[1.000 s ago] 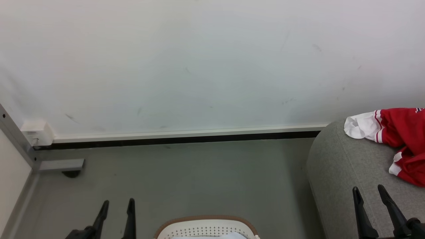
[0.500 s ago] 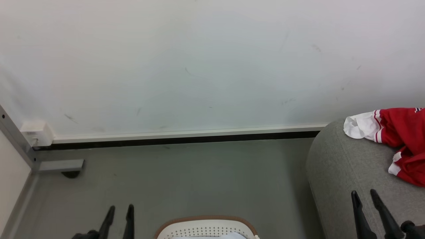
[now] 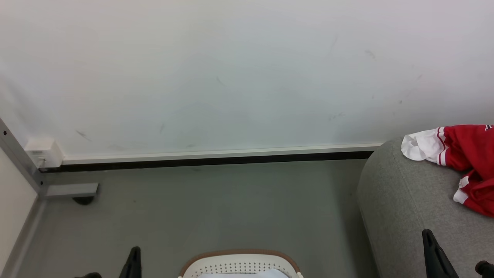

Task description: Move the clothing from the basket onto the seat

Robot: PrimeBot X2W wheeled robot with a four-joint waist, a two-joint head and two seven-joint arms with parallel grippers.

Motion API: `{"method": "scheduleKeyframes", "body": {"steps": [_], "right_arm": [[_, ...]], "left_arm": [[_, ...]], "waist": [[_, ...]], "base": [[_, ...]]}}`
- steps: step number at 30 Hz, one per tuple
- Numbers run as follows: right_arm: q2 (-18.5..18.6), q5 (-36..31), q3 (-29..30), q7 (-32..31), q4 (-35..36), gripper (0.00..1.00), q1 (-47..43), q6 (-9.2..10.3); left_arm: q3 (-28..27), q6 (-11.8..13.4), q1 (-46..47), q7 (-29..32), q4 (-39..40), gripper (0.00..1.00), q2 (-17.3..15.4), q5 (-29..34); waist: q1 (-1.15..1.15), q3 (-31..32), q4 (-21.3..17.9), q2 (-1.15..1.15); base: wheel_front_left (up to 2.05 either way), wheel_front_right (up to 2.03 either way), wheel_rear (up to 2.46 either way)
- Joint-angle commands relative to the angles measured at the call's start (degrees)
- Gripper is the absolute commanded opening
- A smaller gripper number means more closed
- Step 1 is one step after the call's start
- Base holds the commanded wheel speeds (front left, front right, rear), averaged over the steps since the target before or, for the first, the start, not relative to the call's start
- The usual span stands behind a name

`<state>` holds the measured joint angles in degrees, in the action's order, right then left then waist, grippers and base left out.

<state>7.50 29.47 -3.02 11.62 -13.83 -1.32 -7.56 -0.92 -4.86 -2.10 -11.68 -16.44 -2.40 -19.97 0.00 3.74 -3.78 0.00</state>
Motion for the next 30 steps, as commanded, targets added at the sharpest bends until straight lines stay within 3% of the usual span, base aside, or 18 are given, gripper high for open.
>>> {"method": "scheduleKeyframes", "body": {"steps": [1,30], "right_arm": [[0.2,3.2,0.8,-0.7,0.7,0.00,1.7,0.01],[-1.5,24.7,4.0,-7.0,0.4,0.00,4.2,0.04]], "left_arm": [[-0.4,-0.4,1.8,0.7,1.1,0.00,-0.2,-3.8],[-2.2,-1.2,4.3,6.9,1.7,0.00,-0.4,-28.5]], "waist": [[0.00,-0.1,0.1,0.00],[0.00,-1.0,1.0,0.00]], "base": [[0.00,0.00,0.00],[0.00,0.00,0.00]]}}
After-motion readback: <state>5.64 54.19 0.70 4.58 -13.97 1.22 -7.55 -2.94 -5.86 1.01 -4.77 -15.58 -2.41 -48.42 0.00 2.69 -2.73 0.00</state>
